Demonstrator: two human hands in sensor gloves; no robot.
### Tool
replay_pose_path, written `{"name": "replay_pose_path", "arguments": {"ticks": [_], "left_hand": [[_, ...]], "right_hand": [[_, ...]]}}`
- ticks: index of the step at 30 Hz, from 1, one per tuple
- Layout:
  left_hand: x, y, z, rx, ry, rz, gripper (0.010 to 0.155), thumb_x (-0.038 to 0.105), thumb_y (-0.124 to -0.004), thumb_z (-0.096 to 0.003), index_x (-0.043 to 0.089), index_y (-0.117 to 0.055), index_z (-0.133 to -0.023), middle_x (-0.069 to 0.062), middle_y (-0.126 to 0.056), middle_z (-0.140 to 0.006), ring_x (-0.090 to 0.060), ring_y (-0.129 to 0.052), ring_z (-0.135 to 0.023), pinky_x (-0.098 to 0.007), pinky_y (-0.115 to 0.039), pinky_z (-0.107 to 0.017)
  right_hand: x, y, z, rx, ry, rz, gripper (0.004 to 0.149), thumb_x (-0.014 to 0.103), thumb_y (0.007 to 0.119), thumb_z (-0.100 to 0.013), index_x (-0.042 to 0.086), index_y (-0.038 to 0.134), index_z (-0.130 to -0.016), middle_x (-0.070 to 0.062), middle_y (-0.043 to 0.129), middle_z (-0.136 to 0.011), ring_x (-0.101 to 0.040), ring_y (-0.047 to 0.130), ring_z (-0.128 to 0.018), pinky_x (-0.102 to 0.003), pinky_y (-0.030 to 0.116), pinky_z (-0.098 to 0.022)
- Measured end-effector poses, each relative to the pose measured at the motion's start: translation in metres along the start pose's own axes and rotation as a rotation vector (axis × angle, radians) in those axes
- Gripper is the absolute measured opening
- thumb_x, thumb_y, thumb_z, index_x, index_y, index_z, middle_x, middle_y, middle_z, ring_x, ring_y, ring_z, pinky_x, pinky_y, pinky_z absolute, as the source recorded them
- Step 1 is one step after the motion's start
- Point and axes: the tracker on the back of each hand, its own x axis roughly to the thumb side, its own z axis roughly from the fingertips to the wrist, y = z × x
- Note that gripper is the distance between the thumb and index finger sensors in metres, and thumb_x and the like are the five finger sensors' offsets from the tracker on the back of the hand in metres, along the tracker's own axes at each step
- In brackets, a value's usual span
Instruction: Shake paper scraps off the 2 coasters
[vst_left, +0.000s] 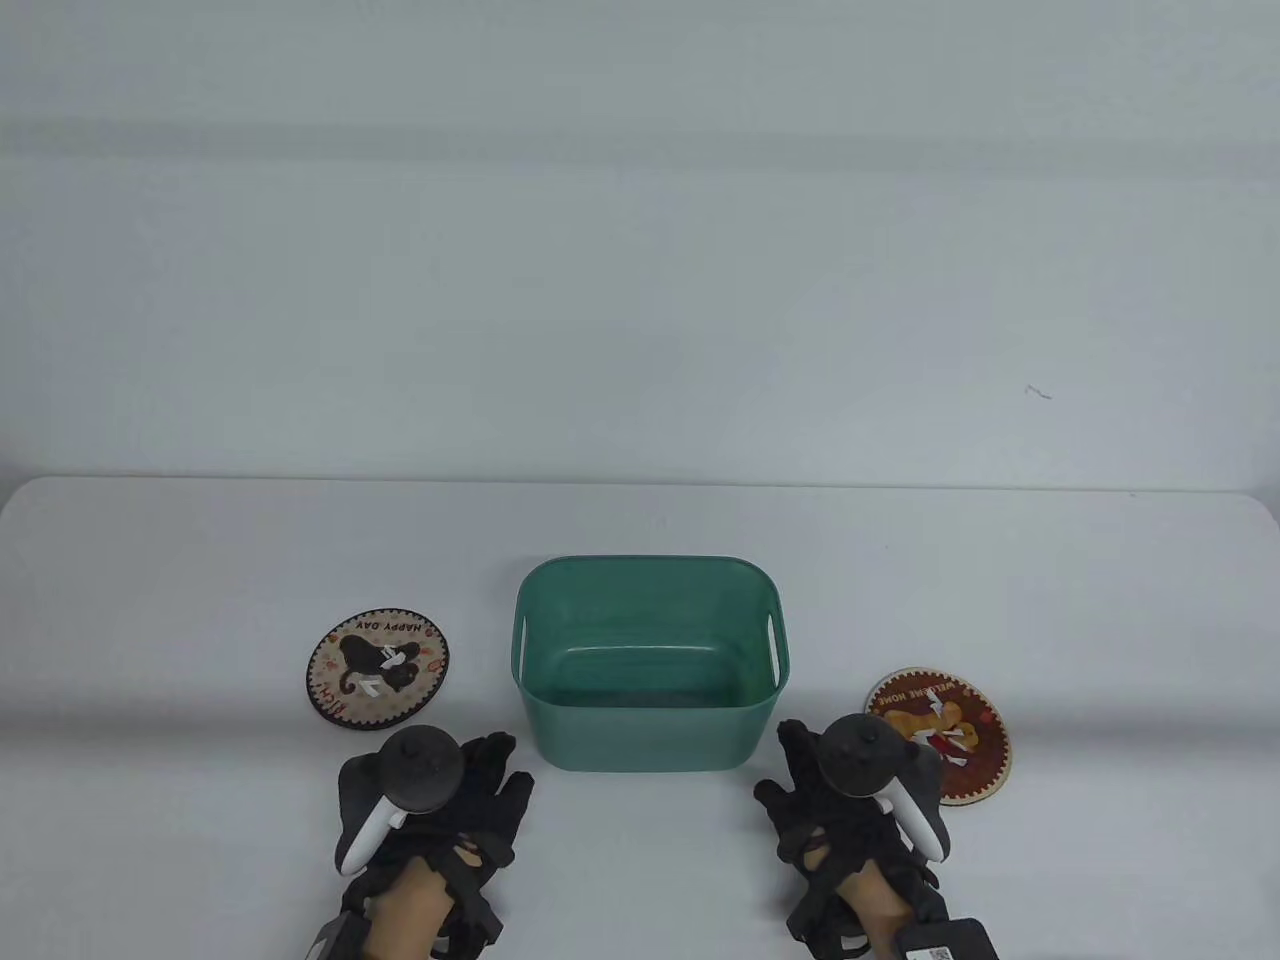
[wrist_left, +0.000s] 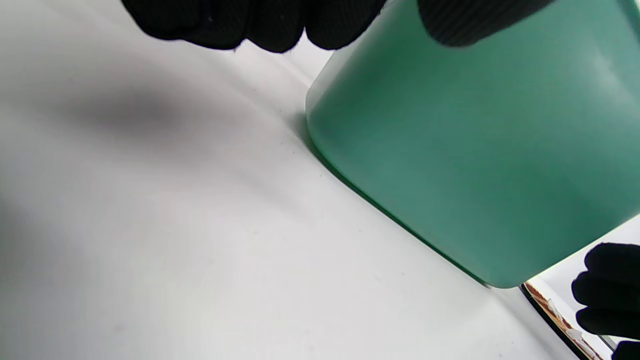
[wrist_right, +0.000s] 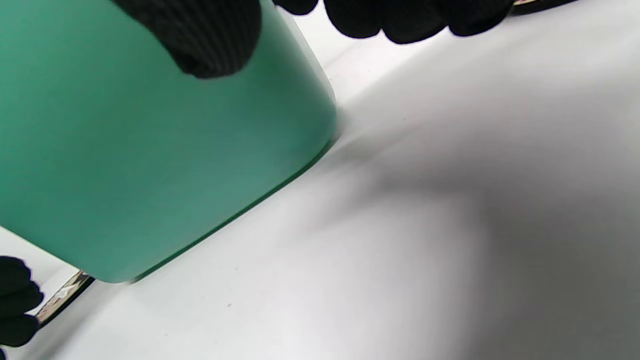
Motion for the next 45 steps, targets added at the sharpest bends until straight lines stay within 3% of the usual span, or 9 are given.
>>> {"name": "replay_pose_path", "arguments": {"ticks": [36,45], "left_hand": [[0.011,-0.01,-0.005,-0.125,-0.026,0.012,0.065,0.05,-0.065,-0.048,0.012,-0.053,-0.1,-0.02,-0.054,-0.101,-0.05,-0.058,-0.089,-0.055,-0.061,-0.063],[0.013,-0.005,-0.006,-0.123,-0.03,0.032,0.065,0.05,-0.065,-0.0479,0.012,-0.054,-0.1,-0.02,-0.054,-0.101,-0.05,-0.058,-0.089,-0.055,-0.061,-0.063]], "right_hand": [[-0.003,0.009,-0.006,0.045,0.003,-0.02,0.068,0.04,0.071,-0.045,0.022,0.03,-0.096,-0.011,0.035,-0.102,-0.036,0.046,-0.093,-0.05,0.048,-0.067],[0.003,-0.006,-0.002,-0.003,-0.016,-0.092,0.068,0.04,0.071,-0.046,0.023,0.03,-0.097,-0.011,0.035,-0.102,-0.035,0.046,-0.093,-0.05,0.048,-0.067]]}}
